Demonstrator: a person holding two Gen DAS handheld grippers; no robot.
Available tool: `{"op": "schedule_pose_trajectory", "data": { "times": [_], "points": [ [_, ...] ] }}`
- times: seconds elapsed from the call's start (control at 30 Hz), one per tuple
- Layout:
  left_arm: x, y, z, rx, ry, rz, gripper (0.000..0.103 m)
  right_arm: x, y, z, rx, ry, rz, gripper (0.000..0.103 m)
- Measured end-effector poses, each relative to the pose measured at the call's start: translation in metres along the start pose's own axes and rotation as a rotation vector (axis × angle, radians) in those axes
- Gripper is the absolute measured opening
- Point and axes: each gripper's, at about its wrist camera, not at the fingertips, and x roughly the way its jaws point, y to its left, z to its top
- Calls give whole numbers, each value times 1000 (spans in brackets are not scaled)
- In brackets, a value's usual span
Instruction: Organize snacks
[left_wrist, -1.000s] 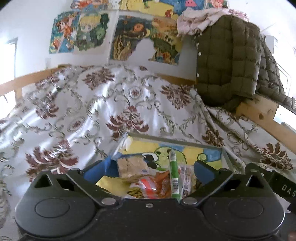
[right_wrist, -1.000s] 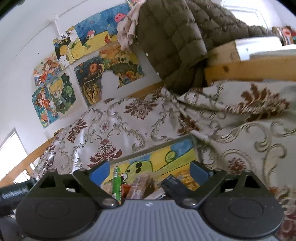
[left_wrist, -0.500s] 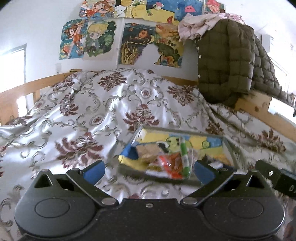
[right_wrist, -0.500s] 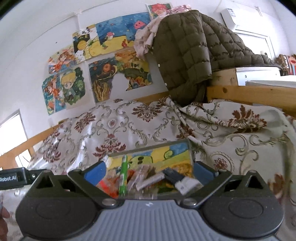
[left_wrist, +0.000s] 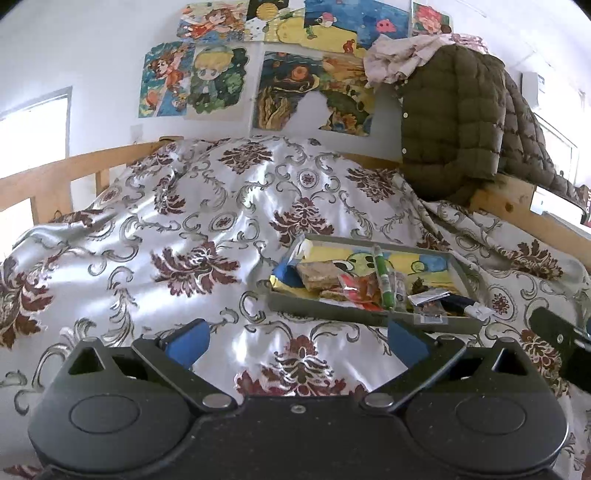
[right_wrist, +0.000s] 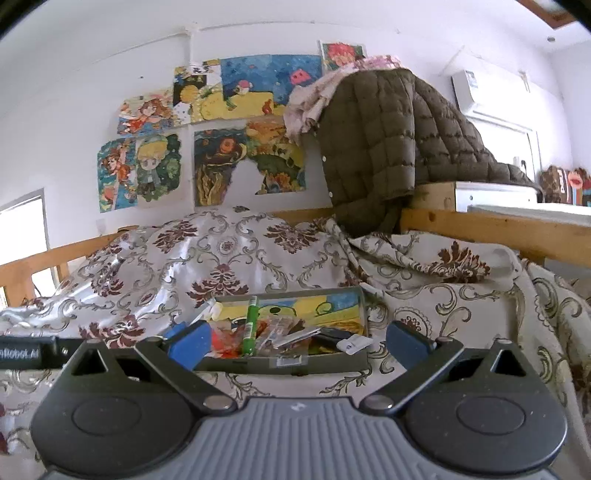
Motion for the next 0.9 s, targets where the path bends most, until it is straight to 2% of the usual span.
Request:
{"op": "schedule_pose_trajectory", "data": {
  "times": [0.4,0.53,0.67,0.8,0.9],
  "points": [
    [-39,15,-17,-30,-12,22,102,-47,10,-5,20,-17,-26,103],
    [-53,15,-15,-14,-30,20,102,-59,14,-7,19,18,-30,103],
    [-66,20,-19,-30,-10,34,102,-68,20,-8,-23,53,-72,103],
    [-68,21,-18,-67,70,81,102,-82,18,-10,-12,48,-75,103],
    [-76,23,-6,-107,51,90,102,-92,14,-10,12,41,-82,103]
  ]
}}
